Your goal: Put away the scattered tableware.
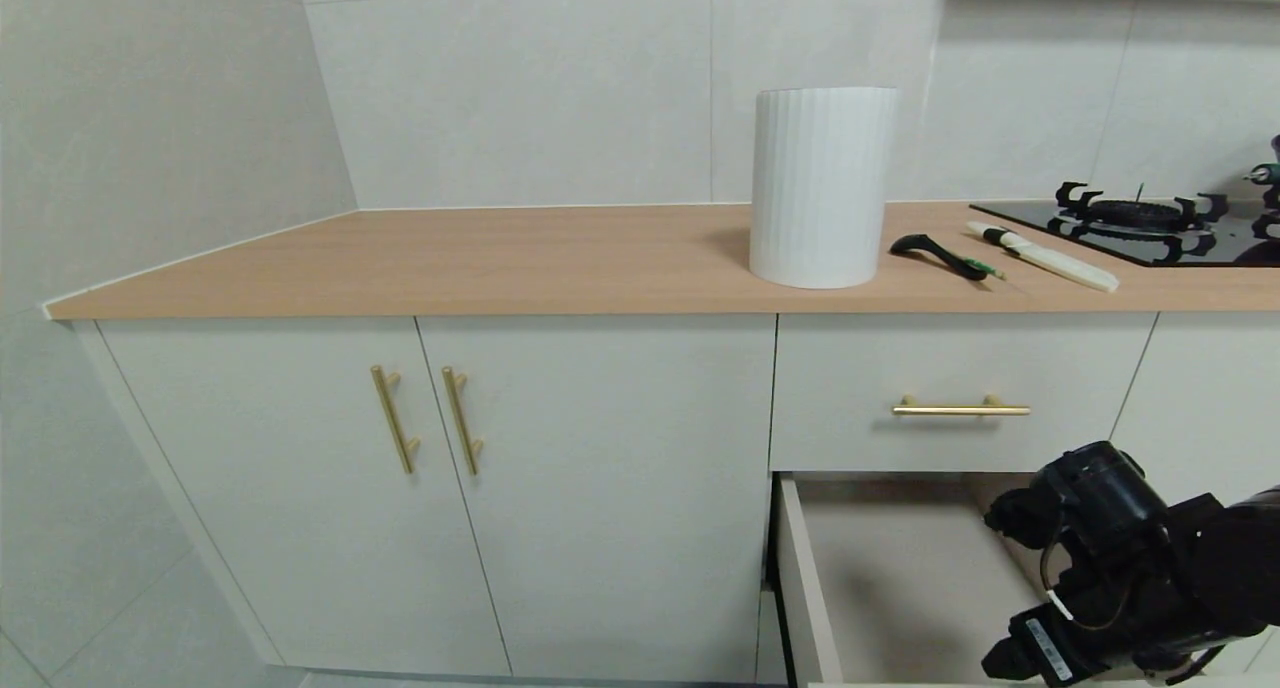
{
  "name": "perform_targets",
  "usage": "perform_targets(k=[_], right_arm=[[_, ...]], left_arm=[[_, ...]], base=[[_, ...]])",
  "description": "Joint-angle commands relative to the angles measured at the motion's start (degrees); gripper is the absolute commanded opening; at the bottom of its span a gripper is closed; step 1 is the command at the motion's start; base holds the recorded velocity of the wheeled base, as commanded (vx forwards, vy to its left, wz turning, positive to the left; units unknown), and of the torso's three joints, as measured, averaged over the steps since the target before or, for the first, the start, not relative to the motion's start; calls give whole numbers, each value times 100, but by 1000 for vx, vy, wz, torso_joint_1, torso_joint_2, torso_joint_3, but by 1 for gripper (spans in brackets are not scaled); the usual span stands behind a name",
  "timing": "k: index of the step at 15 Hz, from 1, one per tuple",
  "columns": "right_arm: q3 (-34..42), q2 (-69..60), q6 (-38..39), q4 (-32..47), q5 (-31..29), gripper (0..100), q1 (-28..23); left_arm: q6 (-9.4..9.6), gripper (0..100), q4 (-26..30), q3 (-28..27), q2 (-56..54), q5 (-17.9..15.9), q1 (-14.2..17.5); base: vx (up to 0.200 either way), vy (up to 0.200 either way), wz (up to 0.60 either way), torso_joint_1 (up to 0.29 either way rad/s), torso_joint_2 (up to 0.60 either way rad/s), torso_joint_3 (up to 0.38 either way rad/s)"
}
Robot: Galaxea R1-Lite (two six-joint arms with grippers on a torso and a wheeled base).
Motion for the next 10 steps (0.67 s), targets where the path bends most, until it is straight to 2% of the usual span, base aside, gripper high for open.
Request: perform_targets(k=[1, 2, 4, 10], right_arm=[[4, -261, -177, 165, -4, 100, 63], [13, -428, -476, 666, -4, 100, 142], [-40, -569, -511, 1149, -4, 100, 327], [-295, -692, -203, 1140, 119, 100, 291]], left_arm=[[-1, 100, -1, 0, -2, -2, 2], [-1, 100, -1, 0, -2, -2, 2], [-1, 100, -1, 0, -2, -2, 2], [-1, 100, -1, 0, -2, -2, 2]], base=[[0, 0, 0, 0, 0, 0], [0, 0, 0, 0, 0, 0], [0, 0, 0, 0, 0, 0], [0, 0, 0, 0, 0, 0]])
